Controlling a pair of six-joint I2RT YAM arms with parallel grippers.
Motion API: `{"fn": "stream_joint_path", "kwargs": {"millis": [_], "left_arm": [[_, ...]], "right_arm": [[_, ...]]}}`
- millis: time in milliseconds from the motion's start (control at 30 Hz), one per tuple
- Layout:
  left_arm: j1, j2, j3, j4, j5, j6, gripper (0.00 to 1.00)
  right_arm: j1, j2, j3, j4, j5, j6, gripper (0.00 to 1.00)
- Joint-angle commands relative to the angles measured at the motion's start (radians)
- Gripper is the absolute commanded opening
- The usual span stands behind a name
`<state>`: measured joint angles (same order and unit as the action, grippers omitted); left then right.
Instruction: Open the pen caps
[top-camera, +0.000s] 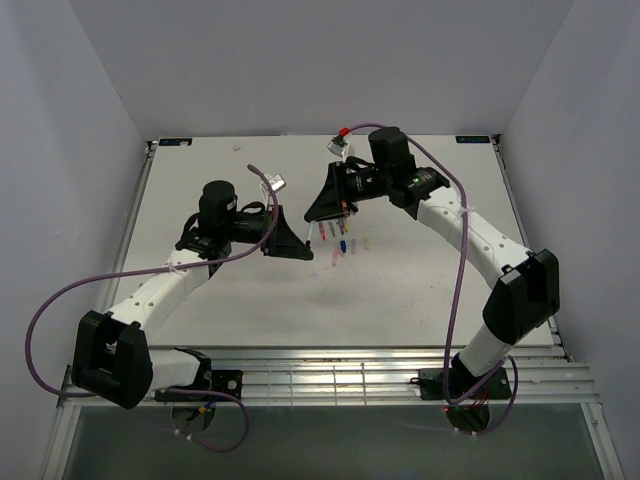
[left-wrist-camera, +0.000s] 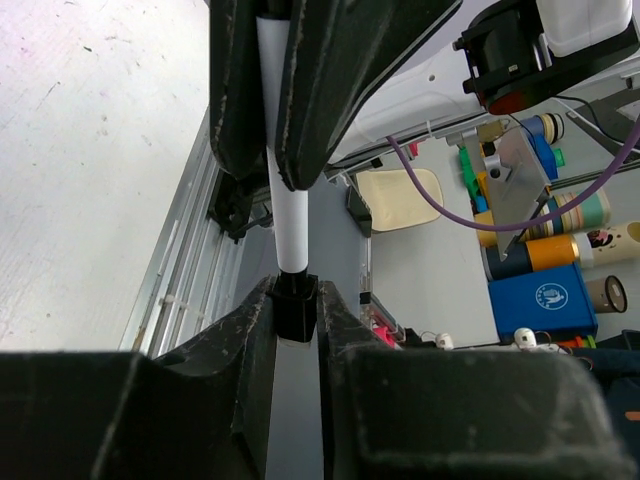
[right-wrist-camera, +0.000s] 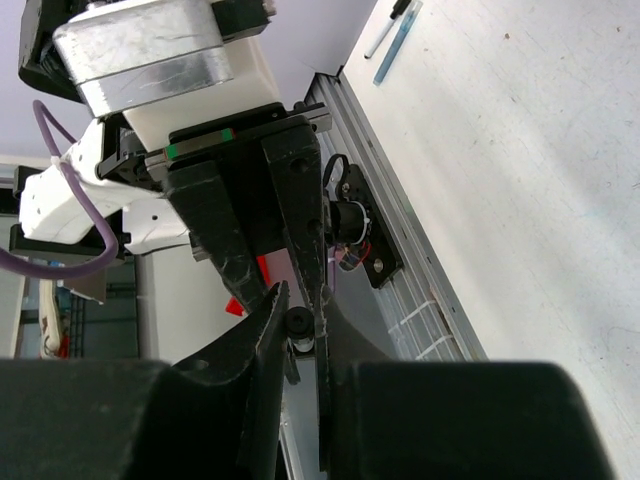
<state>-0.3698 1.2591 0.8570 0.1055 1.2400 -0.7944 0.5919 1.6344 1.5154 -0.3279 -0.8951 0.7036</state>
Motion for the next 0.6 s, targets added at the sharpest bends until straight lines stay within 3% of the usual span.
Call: {"fn": "stream_joint_path", "kwargs": {"millis": [0,133,200,333,433,567], "left_arm": [[-0.006,-0.006,0.008,0.031,0.022,-0.006,0.26],[-0.004,0.002,0.007,0.022,0.009,-0.023,0.12],[-0.004,0.006,0.013,-0.004,-0.011,-0.026,0.00],[-0.004,0.029,0.077,-0.246,-0.146,0.044,0.00],[-0.006,0.014,0.143,-0.428,-0.272,0.128,0.00],[-0.014,-0.044,0.192,-0.616,-0.589,0.279,0.00]], "right_arm": [[0.009,-0.042,-0.018,0.007,0.001,-0.050,0.08],[0.009,-0.041,-0.011,-0.017,0.018,-0.078,0.08],[0.009,-0.035,0.008,-0.063,0.038,-0.116,0.08],[0.009,0.005,0.096,-0.212,0.192,-0.145,0.08],[0.014,0.065,0.170,-0.250,0.209,-0.110,0.08],[0.014,0.157,0.270,-0.331,0.263,-0.062,0.08]]}}
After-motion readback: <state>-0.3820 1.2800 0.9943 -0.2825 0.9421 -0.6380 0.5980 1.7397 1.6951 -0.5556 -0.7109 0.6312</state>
